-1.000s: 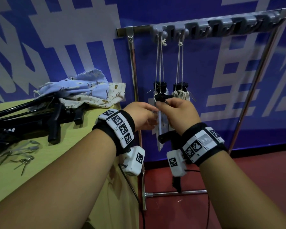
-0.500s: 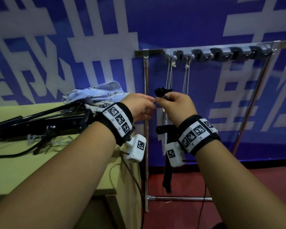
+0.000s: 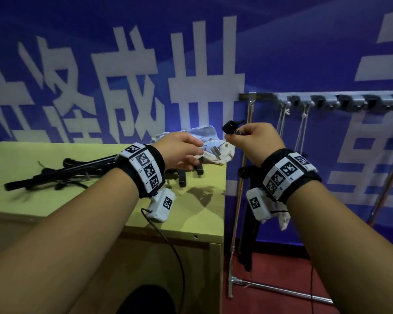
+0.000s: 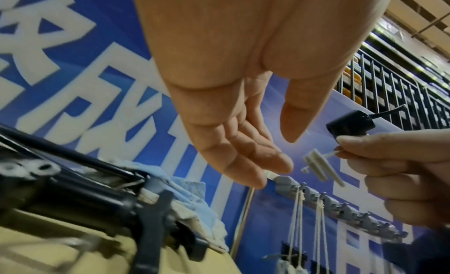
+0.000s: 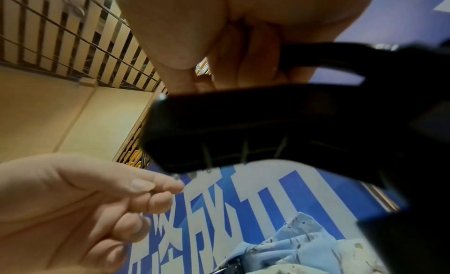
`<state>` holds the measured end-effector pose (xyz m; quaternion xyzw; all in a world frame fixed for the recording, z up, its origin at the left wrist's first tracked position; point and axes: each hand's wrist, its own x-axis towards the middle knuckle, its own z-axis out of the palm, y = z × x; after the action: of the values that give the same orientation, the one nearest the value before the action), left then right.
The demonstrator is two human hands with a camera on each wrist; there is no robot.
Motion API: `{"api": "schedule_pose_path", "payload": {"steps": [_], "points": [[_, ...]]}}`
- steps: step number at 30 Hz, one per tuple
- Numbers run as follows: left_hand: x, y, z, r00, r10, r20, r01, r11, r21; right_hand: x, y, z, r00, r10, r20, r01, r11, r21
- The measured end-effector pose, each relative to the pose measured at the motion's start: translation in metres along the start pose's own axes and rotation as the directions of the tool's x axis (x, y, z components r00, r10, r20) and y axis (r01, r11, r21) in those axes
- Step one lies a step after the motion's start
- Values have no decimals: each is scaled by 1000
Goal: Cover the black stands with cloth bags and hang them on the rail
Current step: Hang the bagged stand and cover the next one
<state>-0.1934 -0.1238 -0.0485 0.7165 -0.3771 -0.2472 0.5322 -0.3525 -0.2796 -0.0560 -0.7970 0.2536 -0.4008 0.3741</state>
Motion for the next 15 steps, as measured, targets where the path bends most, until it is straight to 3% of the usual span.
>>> {"api": "schedule_pose_path", "payload": {"steps": [4,9,15], "points": [[-15,-15,-36,998,15,-66,-4,987,160,-8,-22,12,999,20,40,-22,999,50],[-27,-39,-65,993,-28,-118,62,954,292,-15,-46,32,997,-56,58,56,998,-2],[-31,-65,-70,987,-105,-123,155,836,527,-26,-55,51,996,-13,88,12,1000,8]]}}
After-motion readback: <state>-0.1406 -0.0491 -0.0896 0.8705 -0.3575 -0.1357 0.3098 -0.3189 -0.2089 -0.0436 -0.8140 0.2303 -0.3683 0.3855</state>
